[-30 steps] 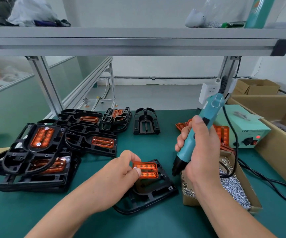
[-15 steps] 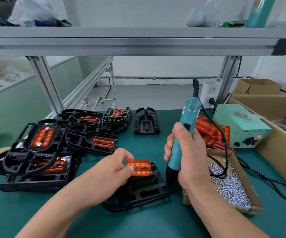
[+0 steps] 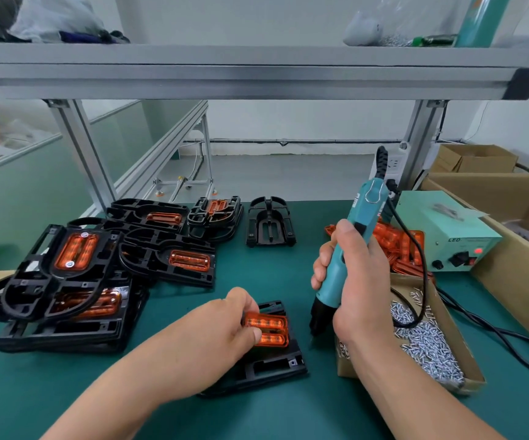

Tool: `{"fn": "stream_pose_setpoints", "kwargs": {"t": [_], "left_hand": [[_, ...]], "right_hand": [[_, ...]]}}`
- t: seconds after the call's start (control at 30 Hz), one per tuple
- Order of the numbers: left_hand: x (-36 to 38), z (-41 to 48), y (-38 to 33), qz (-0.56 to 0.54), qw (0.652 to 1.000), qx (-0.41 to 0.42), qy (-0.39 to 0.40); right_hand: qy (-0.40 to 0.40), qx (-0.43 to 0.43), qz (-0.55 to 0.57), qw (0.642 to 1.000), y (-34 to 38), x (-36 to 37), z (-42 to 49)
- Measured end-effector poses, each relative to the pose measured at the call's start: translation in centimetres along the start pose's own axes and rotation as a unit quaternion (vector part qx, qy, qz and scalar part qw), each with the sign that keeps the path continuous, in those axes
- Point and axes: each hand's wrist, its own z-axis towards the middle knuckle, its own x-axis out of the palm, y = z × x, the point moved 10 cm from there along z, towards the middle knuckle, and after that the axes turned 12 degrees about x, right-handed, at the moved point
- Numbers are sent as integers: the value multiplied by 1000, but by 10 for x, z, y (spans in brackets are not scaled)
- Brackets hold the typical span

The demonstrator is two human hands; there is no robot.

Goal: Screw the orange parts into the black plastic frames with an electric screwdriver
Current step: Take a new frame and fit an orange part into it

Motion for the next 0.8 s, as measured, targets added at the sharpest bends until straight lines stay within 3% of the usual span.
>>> {"fn": "stream_pose_setpoints", "kwargs": {"t": [0.2, 0.4, 0.8], "left_hand": [[-4, -2, -10, 177, 983, -25, -41], [-8, -1, -11, 279, 958, -33, -56], [-3, 3, -13, 269, 961, 3, -68]], "right_hand": [[4, 7, 15, 1000, -2, 0, 2], [14, 12, 20, 1000, -4, 1, 2], [13, 20, 32, 999, -6, 1, 2]]}}
